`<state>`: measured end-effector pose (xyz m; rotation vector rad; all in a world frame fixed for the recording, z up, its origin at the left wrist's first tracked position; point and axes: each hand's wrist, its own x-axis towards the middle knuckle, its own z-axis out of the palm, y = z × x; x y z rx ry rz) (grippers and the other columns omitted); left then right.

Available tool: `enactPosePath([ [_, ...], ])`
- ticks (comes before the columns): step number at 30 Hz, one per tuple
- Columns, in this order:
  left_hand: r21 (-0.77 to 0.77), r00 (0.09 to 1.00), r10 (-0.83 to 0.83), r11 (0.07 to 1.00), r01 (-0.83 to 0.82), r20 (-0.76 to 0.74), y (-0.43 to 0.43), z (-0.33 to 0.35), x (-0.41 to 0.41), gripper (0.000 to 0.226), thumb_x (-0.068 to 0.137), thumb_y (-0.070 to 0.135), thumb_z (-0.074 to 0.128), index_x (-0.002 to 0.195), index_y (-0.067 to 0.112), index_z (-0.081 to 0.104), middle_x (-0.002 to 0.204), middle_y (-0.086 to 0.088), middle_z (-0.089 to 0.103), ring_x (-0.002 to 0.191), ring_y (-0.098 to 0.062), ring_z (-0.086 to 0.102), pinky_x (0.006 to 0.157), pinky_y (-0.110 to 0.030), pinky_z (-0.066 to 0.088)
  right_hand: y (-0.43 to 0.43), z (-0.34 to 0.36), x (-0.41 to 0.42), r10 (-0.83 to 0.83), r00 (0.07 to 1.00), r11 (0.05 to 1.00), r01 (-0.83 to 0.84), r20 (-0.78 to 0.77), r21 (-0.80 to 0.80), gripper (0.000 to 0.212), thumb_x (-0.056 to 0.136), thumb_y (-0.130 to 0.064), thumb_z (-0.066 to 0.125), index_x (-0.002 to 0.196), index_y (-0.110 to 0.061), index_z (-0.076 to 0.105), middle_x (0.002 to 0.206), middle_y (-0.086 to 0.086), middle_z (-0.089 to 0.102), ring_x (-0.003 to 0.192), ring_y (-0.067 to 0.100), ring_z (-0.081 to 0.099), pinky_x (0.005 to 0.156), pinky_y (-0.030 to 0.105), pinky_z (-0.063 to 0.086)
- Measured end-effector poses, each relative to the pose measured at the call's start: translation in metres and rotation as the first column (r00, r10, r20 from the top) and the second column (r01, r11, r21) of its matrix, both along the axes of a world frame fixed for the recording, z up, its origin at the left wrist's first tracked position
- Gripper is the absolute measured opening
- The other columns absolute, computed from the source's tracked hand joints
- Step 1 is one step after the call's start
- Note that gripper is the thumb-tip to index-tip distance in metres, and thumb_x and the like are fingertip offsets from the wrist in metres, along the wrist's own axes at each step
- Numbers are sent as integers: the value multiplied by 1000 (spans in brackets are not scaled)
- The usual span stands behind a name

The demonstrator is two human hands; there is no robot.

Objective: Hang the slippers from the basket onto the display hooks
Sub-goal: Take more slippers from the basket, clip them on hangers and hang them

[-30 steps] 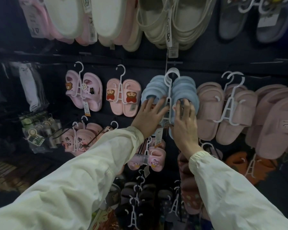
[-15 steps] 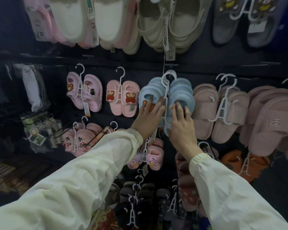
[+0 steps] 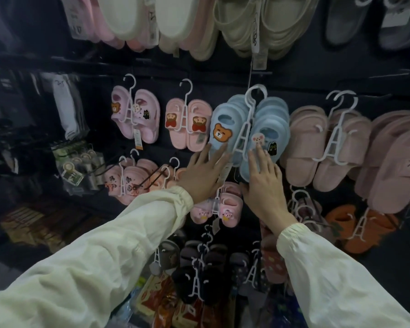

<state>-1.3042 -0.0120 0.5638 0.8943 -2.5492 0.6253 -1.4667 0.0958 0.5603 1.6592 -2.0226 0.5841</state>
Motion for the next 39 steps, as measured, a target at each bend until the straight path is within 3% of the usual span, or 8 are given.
enactPosePath([
  [3,33,1000,12,999,-12,10,9,-4,12,73,97,49,39,158,17,16,167,-5,7,149,-39,15,112,-55,27,3,-11,11,28,999,999,-28,-17,-25,85,89,-25,68,156,-8,20,163,15,17,150,32,21,115,52,29],
  [9,148,997,59,987,-53,-38,27,-27,40,83,93,43,59,158,22,13,167,-5,7,150,-36,12,116,-53,19,10,-39,38,108,994,994,-108,-1,11,84,90,-30,65,157,-9,19,164,14,15,150,31,21,115,53,31],
  [15,147,997,56,988,-46,-61,36,-60,71,96,75,35,77,151,19,21,159,-13,31,140,-43,36,104,-60,41,15,-67,73,221,975,974,-222,26,49,85,85,-28,65,156,-10,21,162,15,21,149,31,23,117,50,28],
  [20,168,994,71,984,-57,-80,44,-79,92,86,86,42,65,156,18,21,162,-12,24,144,-40,29,109,-56,34,15,-87,96,278,959,954,-282,47,100,88,88,-29,62,157,-13,11,164,13,16,150,30,19,117,52,27],
  [27,308,985,166,940,-147,-36,52,-113,123,84,93,43,58,159,21,9,165,-8,12,148,-37,17,116,-56,26,17,-117,126,334,938,924,-346,94,166,82,93,-30,56,158,-12,11,164,11,14,152,27,14,121,51,20],
  [39,497,960,277,840,-218,-46,85,-206,189,74,92,35,64,154,21,26,152,-15,36,138,-41,35,104,-57,41,37,-209,168,389,907,835,-421,163,354,81,90,-27,63,156,-11,18,163,12,20,150,28,21,118,53,24],
])
